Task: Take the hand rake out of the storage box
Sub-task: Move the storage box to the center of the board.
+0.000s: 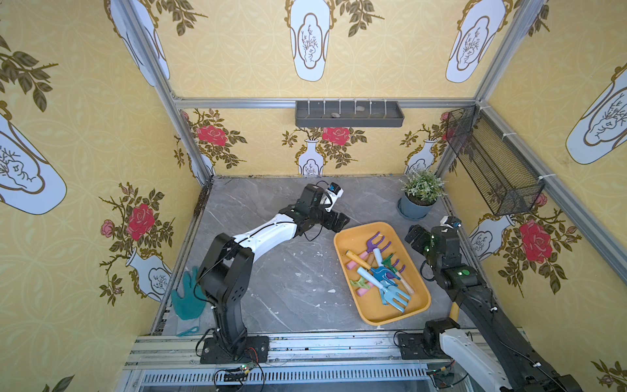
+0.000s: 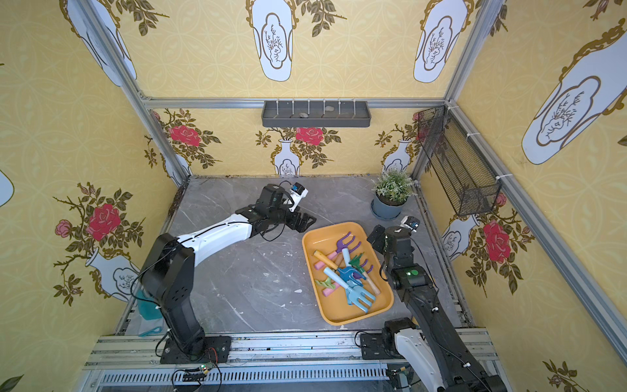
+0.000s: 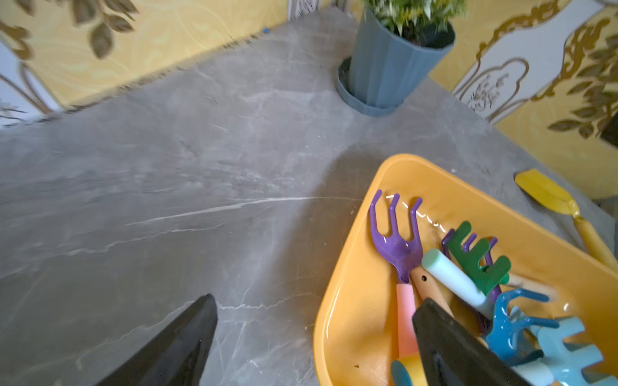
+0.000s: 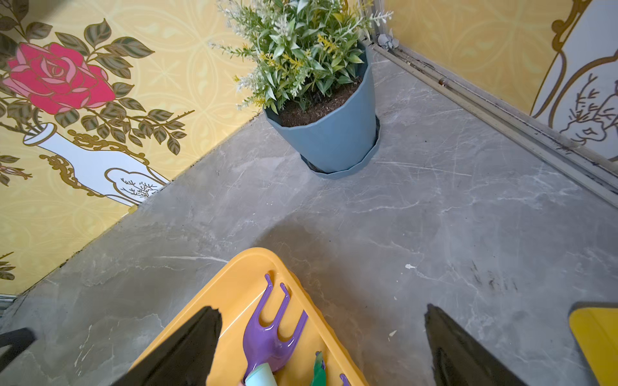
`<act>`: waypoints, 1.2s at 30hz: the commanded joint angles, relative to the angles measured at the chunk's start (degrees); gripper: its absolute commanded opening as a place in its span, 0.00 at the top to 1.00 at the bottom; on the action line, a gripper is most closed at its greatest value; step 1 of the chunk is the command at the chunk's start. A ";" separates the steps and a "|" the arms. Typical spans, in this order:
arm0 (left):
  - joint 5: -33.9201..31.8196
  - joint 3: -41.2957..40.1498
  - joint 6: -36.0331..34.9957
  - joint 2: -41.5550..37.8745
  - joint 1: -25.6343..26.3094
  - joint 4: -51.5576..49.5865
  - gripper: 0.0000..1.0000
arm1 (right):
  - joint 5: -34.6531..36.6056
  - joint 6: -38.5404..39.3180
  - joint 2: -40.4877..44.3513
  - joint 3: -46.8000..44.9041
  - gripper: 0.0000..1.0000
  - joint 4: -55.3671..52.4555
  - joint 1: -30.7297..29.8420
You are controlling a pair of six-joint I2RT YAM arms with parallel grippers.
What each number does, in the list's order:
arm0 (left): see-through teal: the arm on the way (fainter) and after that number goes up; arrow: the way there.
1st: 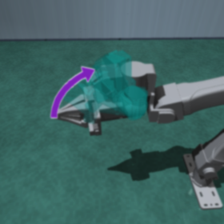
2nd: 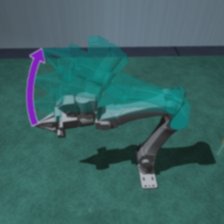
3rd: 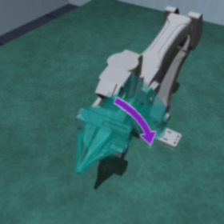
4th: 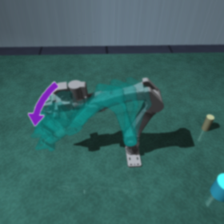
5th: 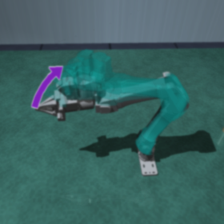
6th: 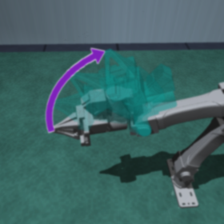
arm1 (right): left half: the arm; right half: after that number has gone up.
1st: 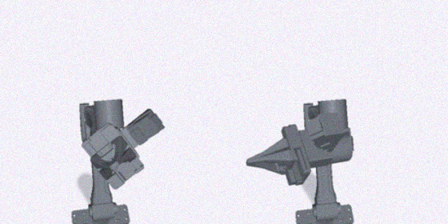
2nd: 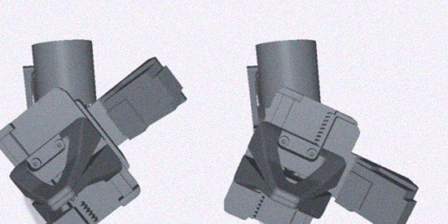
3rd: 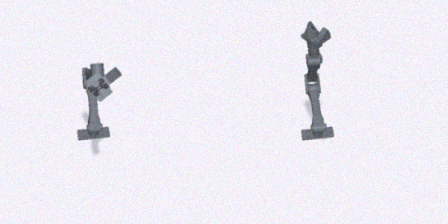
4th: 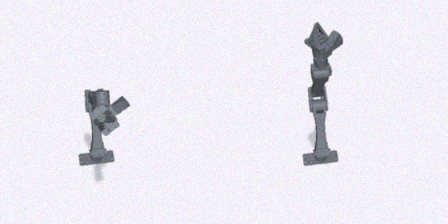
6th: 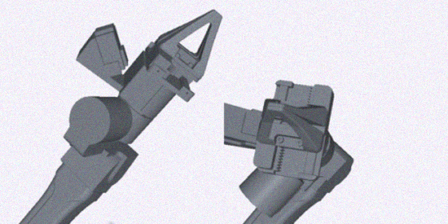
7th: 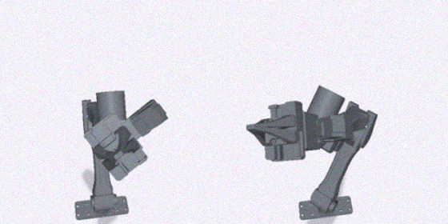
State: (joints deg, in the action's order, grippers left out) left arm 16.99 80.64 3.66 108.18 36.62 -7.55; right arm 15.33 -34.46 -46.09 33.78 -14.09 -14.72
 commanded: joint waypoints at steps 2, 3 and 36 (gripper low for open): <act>3.01 9.68 -7.45 10.11 1.58 -13.21 0.14 | 0.22 0.81 1.42 -0.53 0.02 -0.64 -0.07; 2.57 12.23 -7.53 12.48 1.82 -15.38 0.20 | 0.21 0.92 1.59 -0.64 0.02 -0.76 -0.07; -18.46 0.71 12.81 10.15 -16.13 -5.96 0.98 | -7.57 3.85 -4.67 0.22 0.03 3.18 -0.14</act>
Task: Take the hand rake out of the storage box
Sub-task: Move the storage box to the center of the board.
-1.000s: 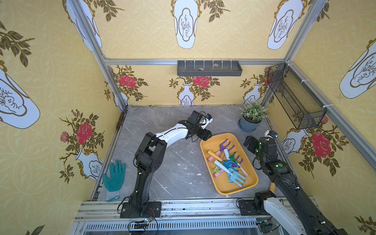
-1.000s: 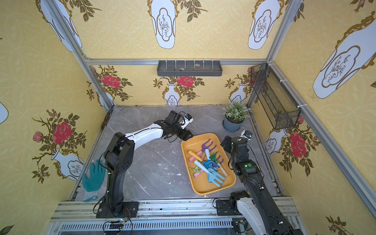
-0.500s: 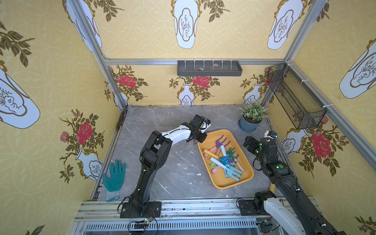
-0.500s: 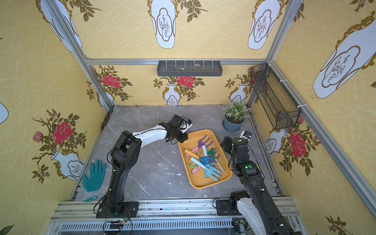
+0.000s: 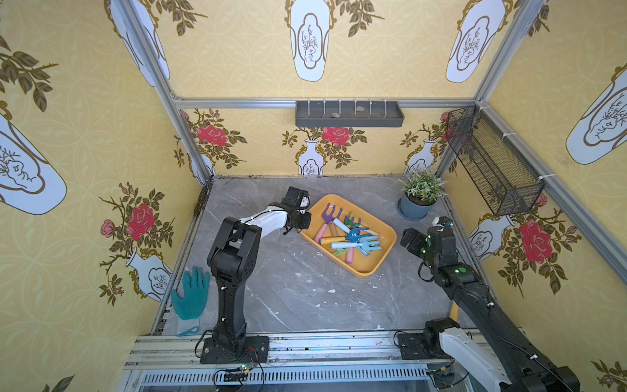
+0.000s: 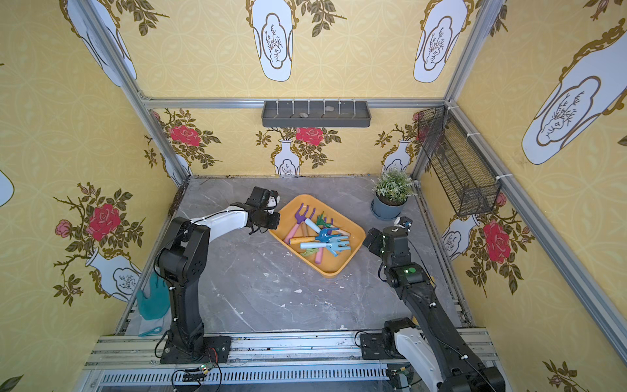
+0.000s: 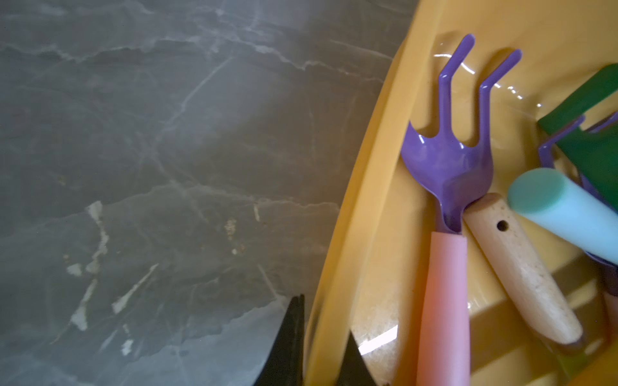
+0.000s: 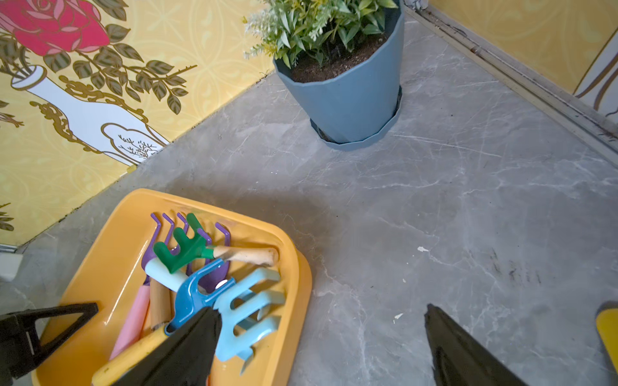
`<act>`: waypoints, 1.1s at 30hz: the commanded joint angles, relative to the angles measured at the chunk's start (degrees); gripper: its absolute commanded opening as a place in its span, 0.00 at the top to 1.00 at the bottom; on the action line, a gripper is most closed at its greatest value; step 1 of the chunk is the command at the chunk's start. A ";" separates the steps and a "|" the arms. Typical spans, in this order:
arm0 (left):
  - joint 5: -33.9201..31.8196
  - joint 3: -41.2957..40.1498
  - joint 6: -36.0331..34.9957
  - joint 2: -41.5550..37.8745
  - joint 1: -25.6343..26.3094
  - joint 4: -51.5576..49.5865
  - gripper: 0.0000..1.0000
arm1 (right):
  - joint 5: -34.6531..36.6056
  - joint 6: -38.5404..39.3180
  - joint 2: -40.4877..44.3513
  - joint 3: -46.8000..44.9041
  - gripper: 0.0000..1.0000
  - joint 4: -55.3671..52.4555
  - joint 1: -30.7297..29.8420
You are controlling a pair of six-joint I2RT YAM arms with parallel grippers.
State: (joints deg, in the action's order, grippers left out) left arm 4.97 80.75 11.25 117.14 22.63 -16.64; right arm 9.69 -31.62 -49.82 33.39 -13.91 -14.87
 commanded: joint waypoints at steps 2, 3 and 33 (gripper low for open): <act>-5.98 0.55 9.24 1.59 -3.65 4.19 0.99 | -2.56 1.27 -1.87 0.79 0.02 3.27 -0.11; -6.75 0.72 11.10 1.75 -4.04 4.17 0.99 | -2.87 1.34 -2.15 0.81 0.02 3.36 -0.11; -7.62 11.00 26.72 9.51 -4.80 6.22 0.88 | -6.80 3.67 -12.35 3.37 0.02 7.76 -4.69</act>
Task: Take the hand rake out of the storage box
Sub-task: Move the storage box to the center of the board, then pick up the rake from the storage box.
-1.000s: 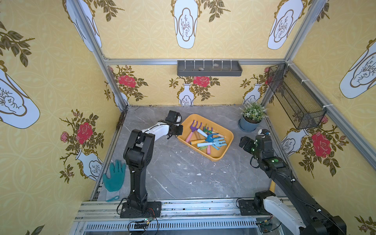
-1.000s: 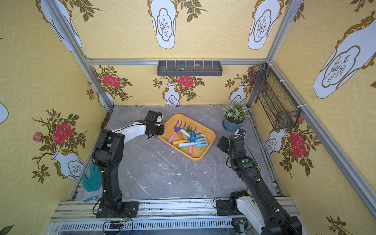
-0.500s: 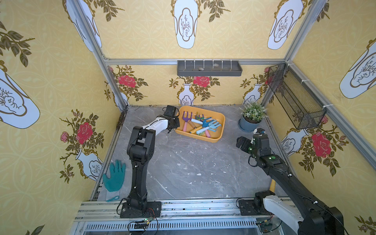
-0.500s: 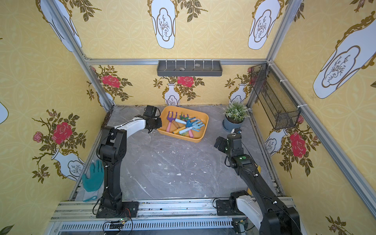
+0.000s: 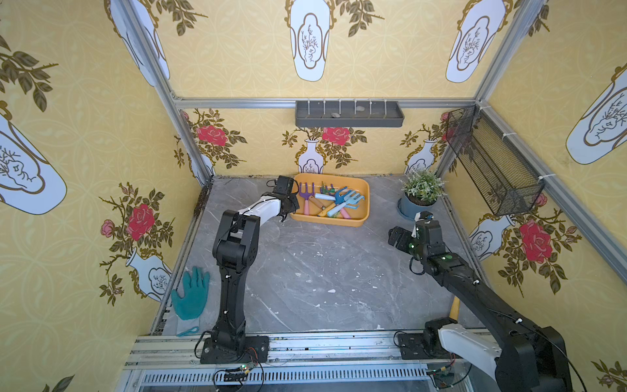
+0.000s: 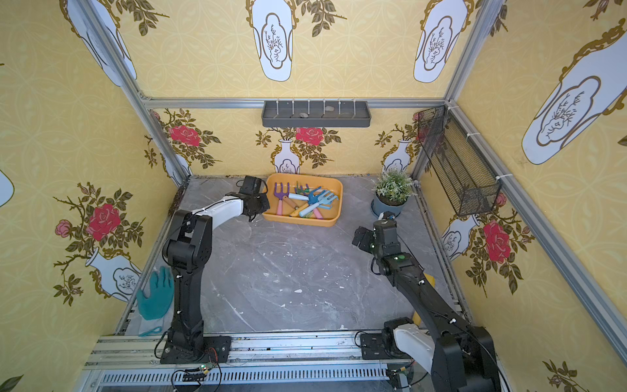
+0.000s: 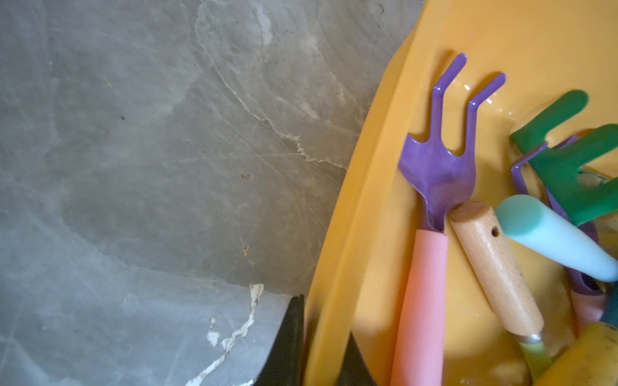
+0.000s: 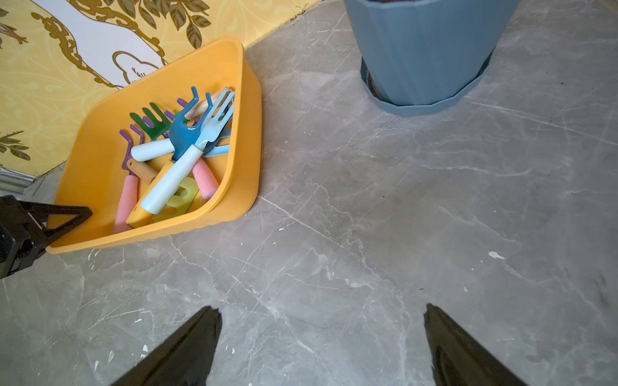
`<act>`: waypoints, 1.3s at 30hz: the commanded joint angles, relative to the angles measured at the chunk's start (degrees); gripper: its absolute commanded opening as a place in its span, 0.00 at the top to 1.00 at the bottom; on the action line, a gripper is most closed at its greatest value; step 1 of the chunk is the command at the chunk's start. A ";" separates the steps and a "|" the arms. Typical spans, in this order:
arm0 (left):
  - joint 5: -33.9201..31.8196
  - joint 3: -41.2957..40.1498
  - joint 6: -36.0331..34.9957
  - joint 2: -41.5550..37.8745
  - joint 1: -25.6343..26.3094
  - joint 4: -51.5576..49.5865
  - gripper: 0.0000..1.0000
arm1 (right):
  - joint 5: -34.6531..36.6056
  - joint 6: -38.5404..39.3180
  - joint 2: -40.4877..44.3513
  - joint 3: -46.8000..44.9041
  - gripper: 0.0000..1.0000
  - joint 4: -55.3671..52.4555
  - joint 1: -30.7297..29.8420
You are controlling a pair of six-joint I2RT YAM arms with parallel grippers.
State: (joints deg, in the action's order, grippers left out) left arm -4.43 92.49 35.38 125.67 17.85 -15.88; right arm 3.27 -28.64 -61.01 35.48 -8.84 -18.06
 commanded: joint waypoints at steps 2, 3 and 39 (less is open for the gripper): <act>2.73 -1.93 3.57 0.29 -0.05 6.06 0.82 | -0.11 0.50 -3.04 2.78 0.03 2.97 -3.39; 3.42 -3.33 3.58 -0.42 -0.02 7.26 0.77 | 0.09 0.02 -4.48 4.03 0.03 3.25 -4.42; 2.47 -60.08 -6.64 -62.02 -0.50 23.54 0.00 | -2.73 -12.13 -63.31 53.03 0.44 6.80 -6.11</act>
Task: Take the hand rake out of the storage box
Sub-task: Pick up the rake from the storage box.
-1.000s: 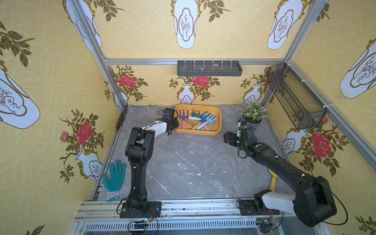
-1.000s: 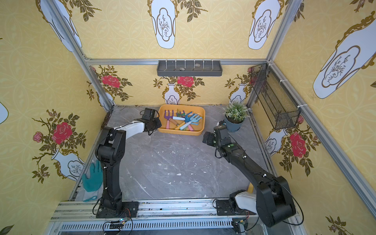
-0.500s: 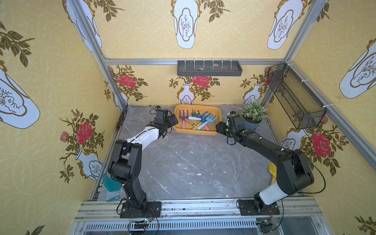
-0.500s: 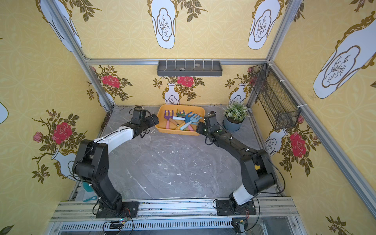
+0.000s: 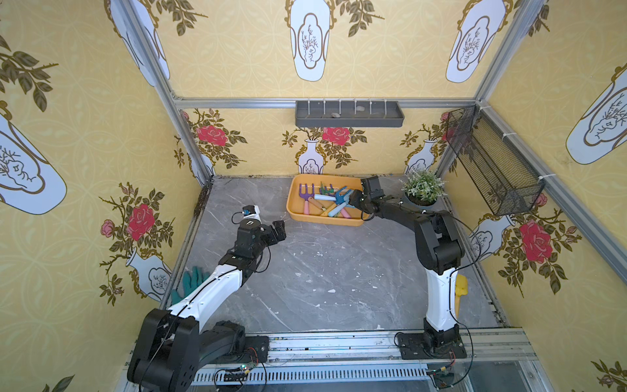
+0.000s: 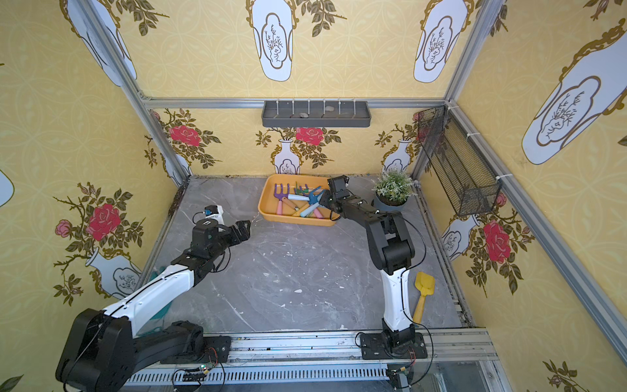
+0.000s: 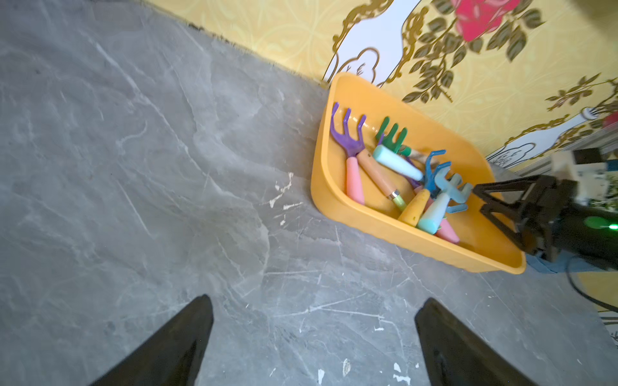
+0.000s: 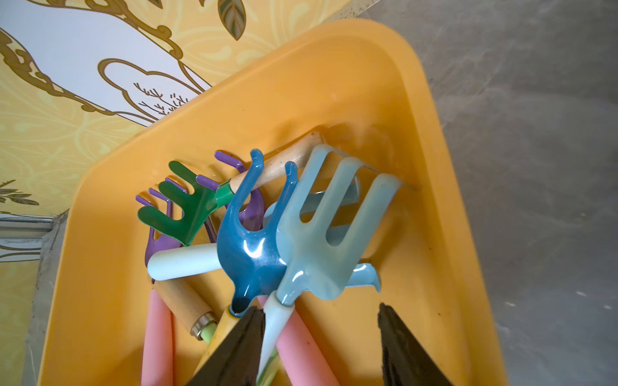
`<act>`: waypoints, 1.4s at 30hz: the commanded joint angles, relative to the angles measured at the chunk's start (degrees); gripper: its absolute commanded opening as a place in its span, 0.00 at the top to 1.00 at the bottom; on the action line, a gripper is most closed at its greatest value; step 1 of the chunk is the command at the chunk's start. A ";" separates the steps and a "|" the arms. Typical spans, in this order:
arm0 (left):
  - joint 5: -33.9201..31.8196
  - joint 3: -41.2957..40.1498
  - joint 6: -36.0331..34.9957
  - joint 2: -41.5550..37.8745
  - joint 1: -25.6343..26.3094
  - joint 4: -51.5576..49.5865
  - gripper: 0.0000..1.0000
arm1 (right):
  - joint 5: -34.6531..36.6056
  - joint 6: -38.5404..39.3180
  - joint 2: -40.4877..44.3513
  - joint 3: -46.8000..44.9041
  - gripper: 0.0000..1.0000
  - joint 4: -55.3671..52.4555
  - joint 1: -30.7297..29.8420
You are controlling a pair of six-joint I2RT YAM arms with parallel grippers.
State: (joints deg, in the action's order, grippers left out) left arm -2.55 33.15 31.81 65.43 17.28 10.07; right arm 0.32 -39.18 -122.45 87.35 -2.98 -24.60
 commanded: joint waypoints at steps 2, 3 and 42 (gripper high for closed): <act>0.05 -1.60 -3.66 -3.59 0.11 -3.17 0.00 | 0.16 -1.70 -4.00 3.98 0.48 0.04 0.61; -0.12 -2.07 -3.90 -4.35 0.09 -3.45 0.00 | 0.01 -1.72 -5.08 5.29 0.48 -0.59 0.77; -1.22 1.22 -4.93 -3.80 3.49 -7.62 0.00 | -3.63 2.39 -1.68 10.26 1.00 7.70 1.40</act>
State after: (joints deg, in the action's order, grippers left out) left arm -2.11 33.43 28.08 61.54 19.42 3.60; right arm -2.48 -39.03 -125.60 97.71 0.91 -23.22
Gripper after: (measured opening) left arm 0.999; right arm 0.066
